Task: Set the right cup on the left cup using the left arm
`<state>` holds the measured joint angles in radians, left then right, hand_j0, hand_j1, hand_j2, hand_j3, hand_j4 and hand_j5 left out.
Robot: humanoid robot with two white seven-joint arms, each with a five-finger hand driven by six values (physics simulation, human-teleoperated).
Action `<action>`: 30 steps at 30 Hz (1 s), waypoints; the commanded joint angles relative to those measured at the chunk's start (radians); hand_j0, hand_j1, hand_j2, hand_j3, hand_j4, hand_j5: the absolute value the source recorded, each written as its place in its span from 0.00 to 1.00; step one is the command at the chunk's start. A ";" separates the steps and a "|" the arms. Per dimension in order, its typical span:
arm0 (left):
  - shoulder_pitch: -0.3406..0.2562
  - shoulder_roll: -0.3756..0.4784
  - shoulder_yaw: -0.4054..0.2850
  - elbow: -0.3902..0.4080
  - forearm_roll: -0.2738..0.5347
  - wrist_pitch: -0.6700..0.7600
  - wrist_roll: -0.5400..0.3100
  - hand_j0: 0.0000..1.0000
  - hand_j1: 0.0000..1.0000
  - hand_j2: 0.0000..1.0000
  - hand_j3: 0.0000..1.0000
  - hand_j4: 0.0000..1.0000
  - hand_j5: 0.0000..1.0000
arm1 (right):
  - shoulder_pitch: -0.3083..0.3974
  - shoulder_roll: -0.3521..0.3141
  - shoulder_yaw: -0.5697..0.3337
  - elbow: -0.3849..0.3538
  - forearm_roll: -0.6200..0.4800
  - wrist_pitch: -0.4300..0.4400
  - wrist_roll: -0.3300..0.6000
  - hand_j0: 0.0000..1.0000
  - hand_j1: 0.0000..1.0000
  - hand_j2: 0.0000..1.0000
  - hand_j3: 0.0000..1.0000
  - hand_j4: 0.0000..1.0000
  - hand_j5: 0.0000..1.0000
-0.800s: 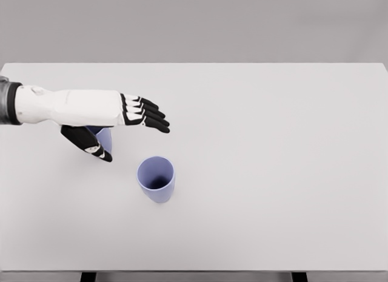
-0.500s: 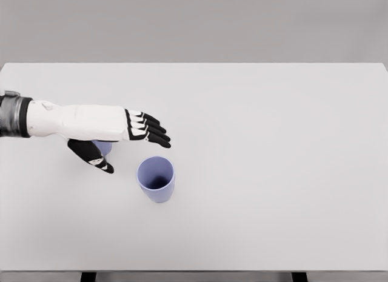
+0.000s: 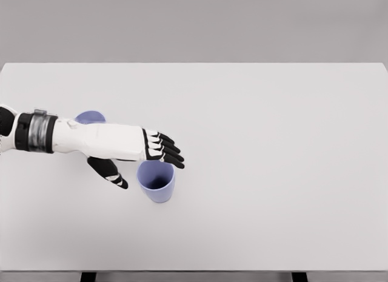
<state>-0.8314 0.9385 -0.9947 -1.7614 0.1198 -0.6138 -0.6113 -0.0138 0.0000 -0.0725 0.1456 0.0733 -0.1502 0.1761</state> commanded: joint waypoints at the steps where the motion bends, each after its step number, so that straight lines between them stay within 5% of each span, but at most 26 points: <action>1: 0.002 -0.010 0.002 0.000 -0.002 0.003 0.000 1.00 1.00 1.00 1.00 1.00 1.00 | 0.000 0.000 0.000 0.000 0.000 0.000 0.000 1.00 1.00 1.00 1.00 1.00 1.00; 16: 0.020 -0.043 0.010 0.019 -0.005 0.003 0.000 1.00 1.00 1.00 1.00 1.00 1.00 | 0.000 0.000 0.000 0.000 0.000 0.000 0.000 1.00 1.00 1.00 1.00 1.00 1.00; 22: 0.017 -0.046 0.041 0.056 -0.127 0.003 0.000 1.00 1.00 1.00 1.00 1.00 1.00 | 0.000 0.000 0.000 0.000 0.000 0.000 0.000 1.00 1.00 1.00 1.00 1.00 1.00; 30: 0.054 -0.087 0.044 0.083 -0.137 0.003 0.000 1.00 1.00 1.00 1.00 1.00 1.00 | 0.000 0.000 0.000 0.000 0.000 0.000 0.000 1.00 1.00 1.00 1.00 1.00 1.00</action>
<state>-0.7747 0.8598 -0.9533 -1.6818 -0.0214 -0.6136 -0.6113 -0.0138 0.0000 -0.0721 0.1456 0.0733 -0.1502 0.1762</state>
